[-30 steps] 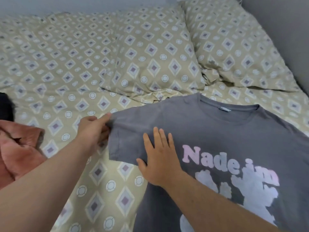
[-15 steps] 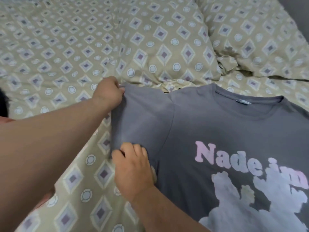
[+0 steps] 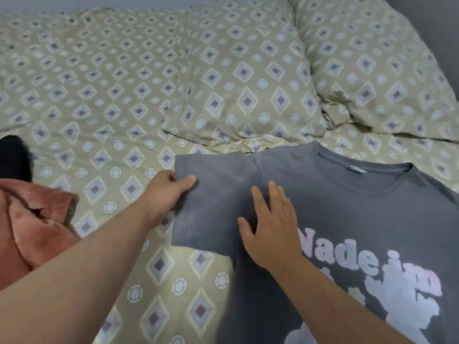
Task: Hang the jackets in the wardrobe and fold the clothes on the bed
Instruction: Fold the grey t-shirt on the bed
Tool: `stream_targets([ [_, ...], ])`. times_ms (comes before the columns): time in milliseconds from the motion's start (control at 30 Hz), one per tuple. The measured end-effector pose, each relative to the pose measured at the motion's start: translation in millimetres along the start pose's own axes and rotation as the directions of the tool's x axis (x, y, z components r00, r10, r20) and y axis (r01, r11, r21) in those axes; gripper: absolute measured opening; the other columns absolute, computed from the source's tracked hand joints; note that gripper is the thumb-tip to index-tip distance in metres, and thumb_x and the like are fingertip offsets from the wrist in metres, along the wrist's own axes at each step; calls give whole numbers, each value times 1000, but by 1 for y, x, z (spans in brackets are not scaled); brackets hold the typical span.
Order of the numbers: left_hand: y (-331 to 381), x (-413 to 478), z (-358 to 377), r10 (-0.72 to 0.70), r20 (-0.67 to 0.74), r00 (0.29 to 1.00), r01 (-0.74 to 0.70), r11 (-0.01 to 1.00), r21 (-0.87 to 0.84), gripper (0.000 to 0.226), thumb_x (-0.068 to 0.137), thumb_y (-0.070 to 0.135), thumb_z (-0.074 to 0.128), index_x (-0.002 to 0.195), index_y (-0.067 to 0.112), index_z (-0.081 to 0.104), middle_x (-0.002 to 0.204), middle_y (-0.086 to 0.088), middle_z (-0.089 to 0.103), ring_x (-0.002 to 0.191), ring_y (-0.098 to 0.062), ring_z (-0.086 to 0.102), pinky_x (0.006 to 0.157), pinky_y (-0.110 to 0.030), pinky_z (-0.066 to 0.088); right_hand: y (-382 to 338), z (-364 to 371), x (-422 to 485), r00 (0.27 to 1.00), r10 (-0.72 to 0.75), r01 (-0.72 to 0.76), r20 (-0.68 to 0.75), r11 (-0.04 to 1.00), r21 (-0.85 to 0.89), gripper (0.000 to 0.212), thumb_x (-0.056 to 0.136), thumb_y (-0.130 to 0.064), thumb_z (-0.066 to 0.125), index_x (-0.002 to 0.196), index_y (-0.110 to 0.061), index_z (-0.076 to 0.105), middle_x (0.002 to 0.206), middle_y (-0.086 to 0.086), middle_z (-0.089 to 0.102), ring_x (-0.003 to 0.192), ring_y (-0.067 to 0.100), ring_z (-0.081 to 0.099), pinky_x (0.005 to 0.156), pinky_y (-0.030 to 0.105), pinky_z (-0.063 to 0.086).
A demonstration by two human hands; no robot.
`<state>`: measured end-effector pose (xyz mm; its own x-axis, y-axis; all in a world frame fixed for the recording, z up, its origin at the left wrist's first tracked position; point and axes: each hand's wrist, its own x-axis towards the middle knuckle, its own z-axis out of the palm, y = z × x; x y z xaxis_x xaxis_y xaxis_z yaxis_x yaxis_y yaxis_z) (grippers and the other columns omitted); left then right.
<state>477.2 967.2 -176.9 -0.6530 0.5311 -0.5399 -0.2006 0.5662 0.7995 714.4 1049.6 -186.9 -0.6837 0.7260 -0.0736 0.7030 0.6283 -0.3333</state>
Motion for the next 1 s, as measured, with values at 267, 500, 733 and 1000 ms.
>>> stream_targets([
  [267, 5, -22, 28, 131, -41, 991, -137, 910, -393, 46, 82, -7, 70, 114, 26, 68, 105, -3, 75, 93, -24, 74, 71, -37, 60, 12, 17, -5, 998, -41, 40, 40, 998, 39, 83, 87, -66, 13, 159, -27, -2, 167, 8, -5, 153, 22, -10, 121, 35, -15],
  [500, 55, -78, 112, 438, -115, 892, -449, 889, -90, 71, 78, -11, 49, 123, 43, 63, 108, 36, 64, 109, 10, 59, 86, -6, 45, 44, -27, -63, 967, 227, -93, -117, 741, 665, 66, 93, -55, 36, 155, -39, 19, 161, -21, 18, 149, -2, 11, 123, 32, 18],
  [733, 39, -98, 228, 552, 209, 807, -575, 658, 486, 50, 96, 14, 50, 146, 8, 43, 143, -10, 47, 133, -30, 42, 110, -19, 27, 113, -51, -138, 913, 398, -258, -93, 738, 624, 61, 94, -33, 52, 148, -42, 25, 156, -18, 26, 148, 7, 23, 123, 41, 22],
  [1000, -27, -84, 218, 465, 351, 813, -456, 135, 879, 88, 86, 64, 2, 159, 16, 13, 166, -9, 10, 153, -27, 7, 123, -46, 2, 185, -62, -184, 936, 351, -341, 4, 907, 246, 67, 92, -51, 32, 156, -34, 21, 165, -10, 8, 151, 7, 0, 120, 26, -12],
])
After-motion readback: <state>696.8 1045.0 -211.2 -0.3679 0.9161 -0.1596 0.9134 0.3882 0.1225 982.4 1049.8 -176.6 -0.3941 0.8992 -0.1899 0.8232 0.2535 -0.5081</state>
